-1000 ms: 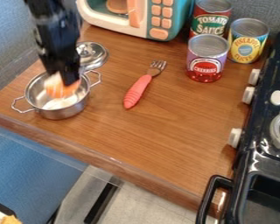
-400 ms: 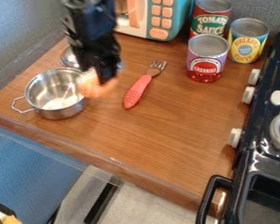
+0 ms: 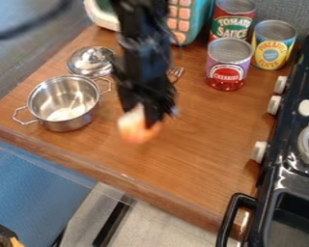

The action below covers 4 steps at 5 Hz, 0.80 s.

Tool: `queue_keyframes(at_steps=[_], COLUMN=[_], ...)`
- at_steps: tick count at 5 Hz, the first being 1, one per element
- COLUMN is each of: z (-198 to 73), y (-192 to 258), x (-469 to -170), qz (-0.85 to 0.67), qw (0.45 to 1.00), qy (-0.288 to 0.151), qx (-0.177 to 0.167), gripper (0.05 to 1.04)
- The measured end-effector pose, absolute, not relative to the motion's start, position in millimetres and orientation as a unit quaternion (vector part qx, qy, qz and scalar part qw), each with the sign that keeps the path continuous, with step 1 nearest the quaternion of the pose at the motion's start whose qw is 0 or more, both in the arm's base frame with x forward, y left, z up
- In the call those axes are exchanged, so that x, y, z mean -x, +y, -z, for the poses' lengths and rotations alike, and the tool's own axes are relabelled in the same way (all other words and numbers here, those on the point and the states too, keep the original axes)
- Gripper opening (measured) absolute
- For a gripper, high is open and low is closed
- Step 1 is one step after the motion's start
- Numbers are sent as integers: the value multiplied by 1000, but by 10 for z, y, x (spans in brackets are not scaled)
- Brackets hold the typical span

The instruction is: Move out the sushi from the silver pot and put it to the bottom right table

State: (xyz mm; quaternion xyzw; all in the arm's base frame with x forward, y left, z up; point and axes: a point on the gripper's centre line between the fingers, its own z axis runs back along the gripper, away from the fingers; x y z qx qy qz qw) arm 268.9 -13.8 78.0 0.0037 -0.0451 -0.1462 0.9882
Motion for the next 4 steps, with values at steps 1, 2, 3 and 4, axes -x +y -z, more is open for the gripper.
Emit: queue_keyframes(at_steps=[1, 2, 3, 4], z=[-539, -527, -539, -570], y=[-404, -566, -592, -575], x=[-2674, -2684, -2667, -2664], qz=[166, 170, 164, 157], qw=[986, 985, 986, 987], qy=[-8, 2, 18, 24], qx=[-4, 1, 1, -2], gripper=[564, 564, 639, 933])
